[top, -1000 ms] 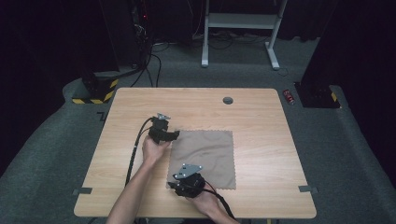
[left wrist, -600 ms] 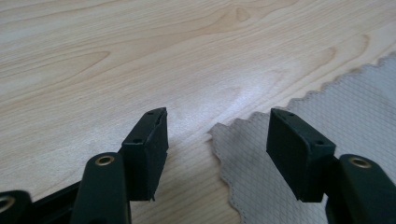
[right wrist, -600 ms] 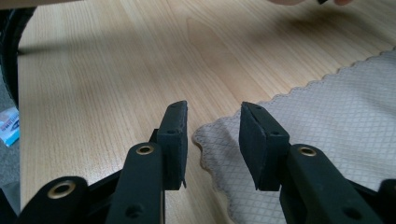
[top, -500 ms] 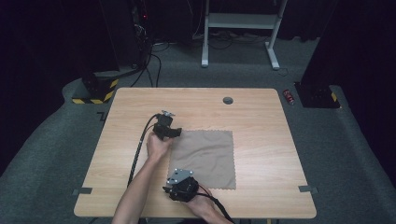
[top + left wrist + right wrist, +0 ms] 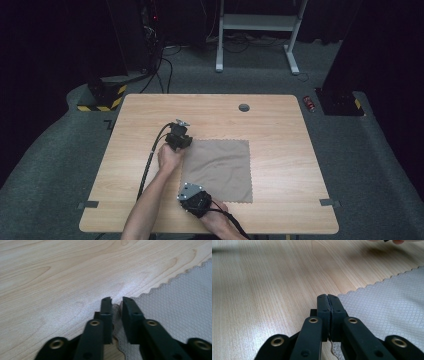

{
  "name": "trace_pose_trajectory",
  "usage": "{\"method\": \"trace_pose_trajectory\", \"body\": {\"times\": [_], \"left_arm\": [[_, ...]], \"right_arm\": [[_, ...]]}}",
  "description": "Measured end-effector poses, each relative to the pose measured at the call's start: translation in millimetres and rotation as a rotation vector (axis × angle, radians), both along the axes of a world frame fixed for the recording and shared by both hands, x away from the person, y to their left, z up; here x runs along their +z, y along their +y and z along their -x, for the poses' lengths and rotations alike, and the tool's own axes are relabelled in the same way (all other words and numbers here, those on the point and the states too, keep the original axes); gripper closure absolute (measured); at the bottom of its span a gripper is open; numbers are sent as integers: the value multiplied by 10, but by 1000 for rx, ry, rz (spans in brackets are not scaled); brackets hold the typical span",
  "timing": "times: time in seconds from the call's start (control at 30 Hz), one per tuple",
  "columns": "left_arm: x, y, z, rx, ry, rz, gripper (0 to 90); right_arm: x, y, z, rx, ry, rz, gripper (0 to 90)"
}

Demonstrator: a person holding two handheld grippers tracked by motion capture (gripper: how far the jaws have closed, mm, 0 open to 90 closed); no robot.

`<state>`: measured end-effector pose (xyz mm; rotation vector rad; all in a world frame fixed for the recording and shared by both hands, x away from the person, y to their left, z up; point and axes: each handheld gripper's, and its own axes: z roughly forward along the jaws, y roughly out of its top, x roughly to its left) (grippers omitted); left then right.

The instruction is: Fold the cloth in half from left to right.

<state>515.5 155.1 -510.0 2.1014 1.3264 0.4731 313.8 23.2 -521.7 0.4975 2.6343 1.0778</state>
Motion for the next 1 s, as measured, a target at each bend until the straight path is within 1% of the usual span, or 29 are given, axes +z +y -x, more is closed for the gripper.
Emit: {"method": "trace_pose_trajectory", "body": {"times": [0.03, 0.07, 0.17, 0.2, 0.27, 0.43, 0.5, 0.57, 0.63, 0.73, 0.83, 1.0], "left_arm": [[0, 16, -5, -9, 1, 0, 863], [-1, 31, -9, -10, 10, 15, 888], [9, 76, -13, -9, 23, 31, 894], [18, 92, -14, -13, 21, 27, 895], [44, 114, -8, -10, 18, 37, 898], [91, 157, -22, -10, 5, 63, 900], [103, 152, -28, -12, 8, 62, 900], [129, 155, -32, -21, 2, 51, 900], [155, 159, -34, -23, 2, 52, 900], [203, 194, -42, -26, -7, 48, 900], [232, 234, -42, -22, -7, 55, 900], [273, 305, -31, -26, -10, 44, 900]], "right_arm": [[0, -1, 1, 0, 0, 0, 892], [0, -1, 5, 0, -2, 1, 895], [3, 0, 13, 1, 0, 3, 897], [4, 2, 14, 1, 2, 2, 898], [11, 2, 15, -1, 8, -6, 898], [57, -4, 20, 1, 0, -19, 899], [79, -9, 19, 0, 3, -25, 899], [98, -11, 15, 2, -1, -33, 899], [117, -10, 16, 0, 5, -37, 900], [140, 1, 18, 2, 1, -48, 900], [167, 12, 15, 3, 0, -55, 900], [221, 38, 10, 12, 4, -82, 900]]}}
